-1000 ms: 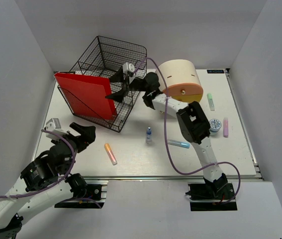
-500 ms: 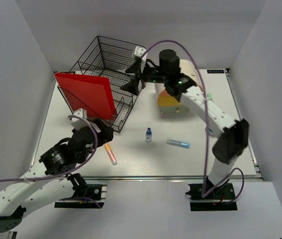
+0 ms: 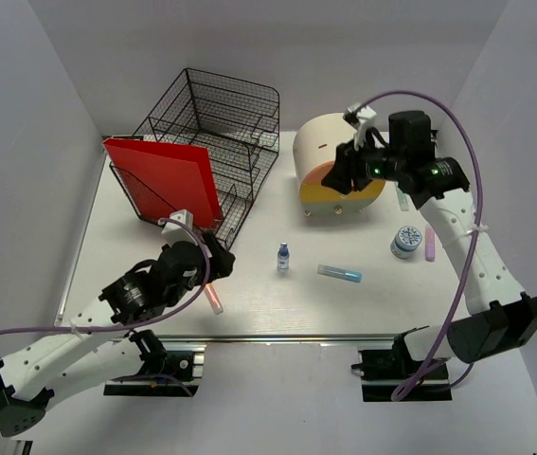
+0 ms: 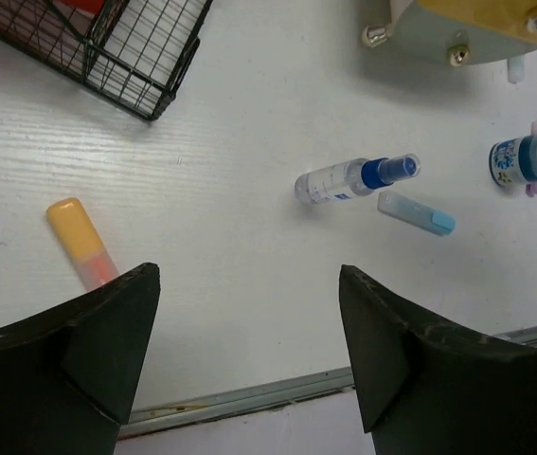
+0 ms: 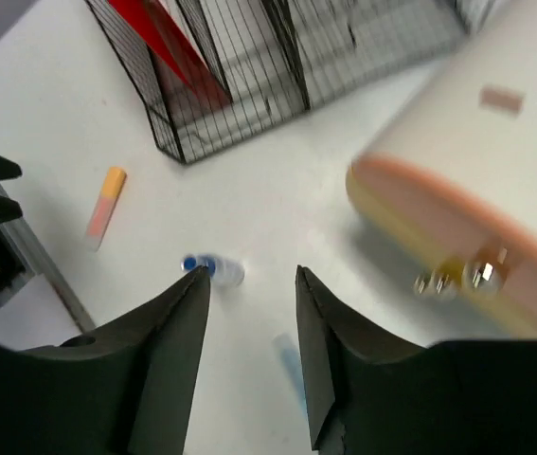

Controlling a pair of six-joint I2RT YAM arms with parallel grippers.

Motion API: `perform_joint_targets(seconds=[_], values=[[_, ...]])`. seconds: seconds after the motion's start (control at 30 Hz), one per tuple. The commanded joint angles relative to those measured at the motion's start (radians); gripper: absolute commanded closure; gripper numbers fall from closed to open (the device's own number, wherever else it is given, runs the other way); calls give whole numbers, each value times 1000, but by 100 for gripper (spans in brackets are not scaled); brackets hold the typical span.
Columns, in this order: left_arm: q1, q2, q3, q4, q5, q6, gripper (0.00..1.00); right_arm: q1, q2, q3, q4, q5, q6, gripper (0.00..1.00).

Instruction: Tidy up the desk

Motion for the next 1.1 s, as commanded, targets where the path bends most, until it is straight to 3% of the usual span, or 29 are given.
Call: perform_joint_targets(seconds=[0.0,0.23,0.37,0.63,1.07], values=[[4,-20,-19,28,44,6,14,-49,-38,-88,-56,28,39,51],[4,-106,-57,25,44,-2,13,-70,-77,-163,-10,206,117,34],[4,-112,-63,22,47,-8,13,-73,26,-117,-25,332,195,34],[4,-149,-69,3,41,-26,12,-75,61,-154,87,389,269,42],[4,-186,-92,-14,29,-48,12,-79,129,-169,196,432,294,44]])
